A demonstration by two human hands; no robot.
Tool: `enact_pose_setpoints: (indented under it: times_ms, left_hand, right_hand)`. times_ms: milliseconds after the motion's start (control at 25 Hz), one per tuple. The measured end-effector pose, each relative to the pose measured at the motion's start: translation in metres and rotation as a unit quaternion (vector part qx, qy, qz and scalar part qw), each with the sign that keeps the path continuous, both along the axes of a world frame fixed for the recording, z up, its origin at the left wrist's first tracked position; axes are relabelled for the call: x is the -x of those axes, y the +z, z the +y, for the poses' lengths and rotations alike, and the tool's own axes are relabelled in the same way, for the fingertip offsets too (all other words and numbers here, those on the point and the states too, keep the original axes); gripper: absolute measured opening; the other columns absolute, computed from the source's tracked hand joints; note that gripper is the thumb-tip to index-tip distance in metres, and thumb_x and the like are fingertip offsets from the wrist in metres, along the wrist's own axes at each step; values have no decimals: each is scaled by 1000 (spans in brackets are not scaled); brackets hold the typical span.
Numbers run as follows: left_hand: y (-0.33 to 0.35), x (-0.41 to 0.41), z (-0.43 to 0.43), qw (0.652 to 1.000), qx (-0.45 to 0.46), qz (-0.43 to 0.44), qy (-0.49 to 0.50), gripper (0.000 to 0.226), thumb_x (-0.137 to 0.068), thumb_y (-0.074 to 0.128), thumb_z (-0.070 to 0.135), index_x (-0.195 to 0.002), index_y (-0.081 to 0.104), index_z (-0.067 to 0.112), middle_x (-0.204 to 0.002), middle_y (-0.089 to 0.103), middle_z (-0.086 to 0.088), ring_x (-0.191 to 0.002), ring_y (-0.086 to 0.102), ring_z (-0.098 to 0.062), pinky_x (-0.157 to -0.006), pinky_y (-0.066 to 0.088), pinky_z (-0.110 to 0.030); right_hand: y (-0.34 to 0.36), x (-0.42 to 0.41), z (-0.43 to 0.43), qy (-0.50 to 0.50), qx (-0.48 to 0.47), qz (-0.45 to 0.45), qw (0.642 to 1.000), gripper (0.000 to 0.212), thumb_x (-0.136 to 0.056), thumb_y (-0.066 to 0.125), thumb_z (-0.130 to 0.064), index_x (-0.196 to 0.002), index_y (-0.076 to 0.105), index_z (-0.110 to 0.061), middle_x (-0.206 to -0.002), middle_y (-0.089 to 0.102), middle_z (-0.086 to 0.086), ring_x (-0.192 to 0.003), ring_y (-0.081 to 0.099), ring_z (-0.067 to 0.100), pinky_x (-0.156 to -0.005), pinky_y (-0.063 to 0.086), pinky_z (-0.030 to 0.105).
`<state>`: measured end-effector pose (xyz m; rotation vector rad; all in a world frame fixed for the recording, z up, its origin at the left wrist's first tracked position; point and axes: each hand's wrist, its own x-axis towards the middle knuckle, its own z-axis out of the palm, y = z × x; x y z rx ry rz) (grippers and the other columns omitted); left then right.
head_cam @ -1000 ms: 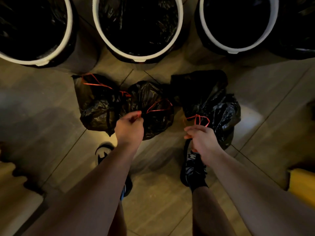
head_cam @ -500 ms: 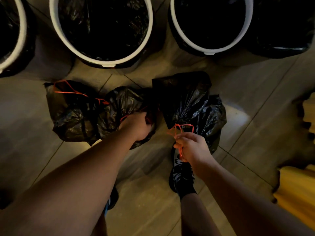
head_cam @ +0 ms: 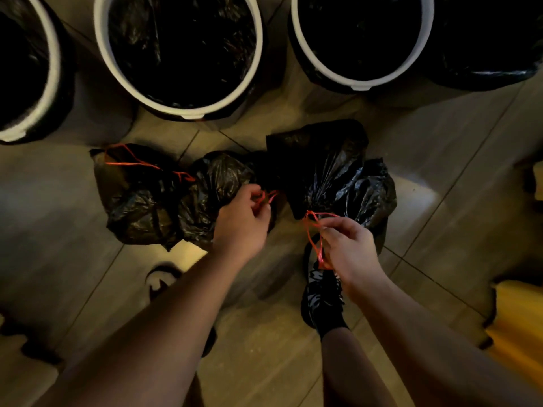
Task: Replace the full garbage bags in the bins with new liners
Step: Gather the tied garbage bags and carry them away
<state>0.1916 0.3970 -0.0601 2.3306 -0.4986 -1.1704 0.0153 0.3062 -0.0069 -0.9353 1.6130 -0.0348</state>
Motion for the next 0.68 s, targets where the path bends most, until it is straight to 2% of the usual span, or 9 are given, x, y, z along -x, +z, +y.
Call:
enact_pose_setpoints:
  times_ms: [40, 80, 160, 280, 320, 480, 560, 640, 680]
  left_hand:
    - [18, -1, 4, 1000, 0, 9, 12, 41, -95, 64, 47, -134, 52, 46, -93, 62, 29, -78, 59, 12, -61, 42, -5]
    - [35, -2, 8, 1000, -4, 22, 17, 42, -94, 63, 49, -133, 50, 48, -94, 62, 29, -82, 61, 9, -64, 46, -9]
    - [68, -2, 15, 999, -15, 30, -7, 45, -94, 59, 51, -136, 45, 50, -112, 67, 19, -99, 65, -7, -79, 54, -26]
    - [111, 8, 19, 994, -51, -19, -98, 49, -100, 51, 51, -147, 38, 49, -134, 61, 6, -128, 50, -20, -103, 41, -42]
    - [123, 14, 20, 989, -66, -37, -124, 49, -100, 50, 49, -148, 38, 47, -137, 60, 4, -132, 46, -21, -105, 36, -44]
    - [163, 27, 13, 976, -105, -110, -158, 41, -98, 52, 42, -139, 50, 41, -119, 64, 1, -121, 45, -23, -97, 33, -45]
    - [178, 25, 12, 973, -97, -140, -154, 37, -98, 51, 42, -136, 52, 39, -112, 67, 3, -124, 44, -23, -98, 32, -48]
    - [188, 23, 9, 983, -60, -122, -125, 37, -101, 49, 41, -138, 49, 39, -113, 69, 7, -128, 44, -20, -103, 36, -48]
    - [191, 23, 9, 992, -38, -75, -99, 38, -102, 50, 40, -139, 45, 41, -114, 68, 9, -124, 49, -18, -102, 43, -45]
  right_hand:
    - [7, -5, 0, -3, 7, -11, 1000, 18, -101, 64, -18, -94, 77, -28, -69, 68, 2, -56, 57, 16, -51, 47, 32]
    - [13, -9, 0, -7, 11, -25, 1000, 17, -102, 64, -19, -97, 77, -28, -71, 68, 3, -56, 56, 16, -52, 48, 32]
    - [25, -19, -2, 1, 21, -43, 999, 18, -104, 62, -21, -99, 78, -29, -72, 68, 3, -59, 58, 16, -54, 50, 31]
    - [44, -32, -1, 49, 17, -66, 996, 20, -102, 62, -21, -101, 79, -32, -81, 75, -1, -67, 68, 13, -59, 54, 26]
    - [49, -34, 1, 65, 8, -75, 995, 21, -100, 61, -21, -101, 79, -32, -85, 77, -1, -71, 71, 14, -60, 54, 26]
    - [67, -33, 3, 78, -16, -81, 994, 24, -91, 58, -24, -101, 79, -30, -88, 77, 2, -78, 74, 20, -60, 53, 30]
    - [76, -30, -1, 72, -13, -87, 994, 24, -88, 60, -24, -101, 80, -27, -86, 77, 4, -76, 73, 22, -59, 51, 34]
    - [85, -27, -7, 67, -12, -102, 992, 23, -88, 61, -24, -103, 79, -25, -88, 77, 7, -76, 73, 24, -59, 52, 34]
    - [90, -26, -9, 64, -17, -111, 992, 23, -88, 62, -25, -105, 79, -25, -92, 78, 9, -78, 74, 25, -60, 53, 33]
